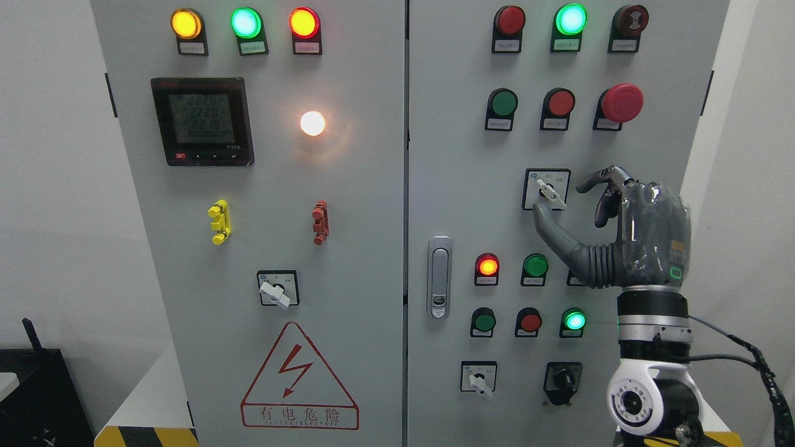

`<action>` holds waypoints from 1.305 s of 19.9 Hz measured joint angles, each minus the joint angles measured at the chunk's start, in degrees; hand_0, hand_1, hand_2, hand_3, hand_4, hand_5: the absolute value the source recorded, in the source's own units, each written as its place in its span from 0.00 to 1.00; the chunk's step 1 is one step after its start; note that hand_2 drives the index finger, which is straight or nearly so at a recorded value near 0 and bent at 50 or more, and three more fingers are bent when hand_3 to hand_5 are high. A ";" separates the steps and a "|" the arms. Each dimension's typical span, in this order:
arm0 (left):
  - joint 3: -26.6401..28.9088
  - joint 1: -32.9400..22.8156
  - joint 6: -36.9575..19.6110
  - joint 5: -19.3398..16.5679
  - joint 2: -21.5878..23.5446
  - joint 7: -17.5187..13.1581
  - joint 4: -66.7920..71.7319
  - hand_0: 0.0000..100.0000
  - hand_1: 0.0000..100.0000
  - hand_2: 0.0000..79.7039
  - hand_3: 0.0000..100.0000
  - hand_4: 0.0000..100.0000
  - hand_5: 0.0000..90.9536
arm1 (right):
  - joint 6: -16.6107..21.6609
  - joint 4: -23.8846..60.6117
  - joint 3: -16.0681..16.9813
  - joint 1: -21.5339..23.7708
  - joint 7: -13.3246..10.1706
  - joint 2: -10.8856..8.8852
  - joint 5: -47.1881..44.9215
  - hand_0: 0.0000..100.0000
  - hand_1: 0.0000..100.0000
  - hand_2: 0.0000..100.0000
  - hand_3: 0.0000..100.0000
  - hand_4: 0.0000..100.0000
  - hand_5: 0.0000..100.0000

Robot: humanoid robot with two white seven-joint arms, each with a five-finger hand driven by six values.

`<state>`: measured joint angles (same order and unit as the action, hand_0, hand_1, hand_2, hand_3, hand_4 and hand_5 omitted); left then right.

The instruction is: Rotate and turn off gray switch

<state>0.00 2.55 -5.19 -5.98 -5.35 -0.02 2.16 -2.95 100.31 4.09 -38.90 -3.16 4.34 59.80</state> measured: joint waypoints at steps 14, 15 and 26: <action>0.00 0.00 0.00 0.00 0.00 0.00 -0.01 0.12 0.39 0.00 0.00 0.00 0.00 | -0.11 -1.05 -0.44 -0.89 -0.12 0.13 0.84 0.01 0.39 0.59 0.95 0.89 0.99; 0.00 0.00 0.00 0.00 0.00 0.00 -0.02 0.12 0.39 0.00 0.00 0.00 0.00 | -0.11 -1.08 -0.48 -0.93 -0.08 0.15 0.90 0.01 0.39 0.60 0.95 0.89 0.99; 0.00 0.00 0.00 0.00 0.00 0.00 -0.01 0.12 0.39 0.00 0.00 0.00 0.00 | -0.18 -1.37 -0.67 -1.67 -0.04 0.42 1.21 0.02 0.39 0.64 0.96 0.89 0.99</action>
<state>0.00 2.55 -5.19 -5.98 -5.35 -0.02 2.15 -3.13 98.93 3.42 -40.57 -3.20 4.76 61.01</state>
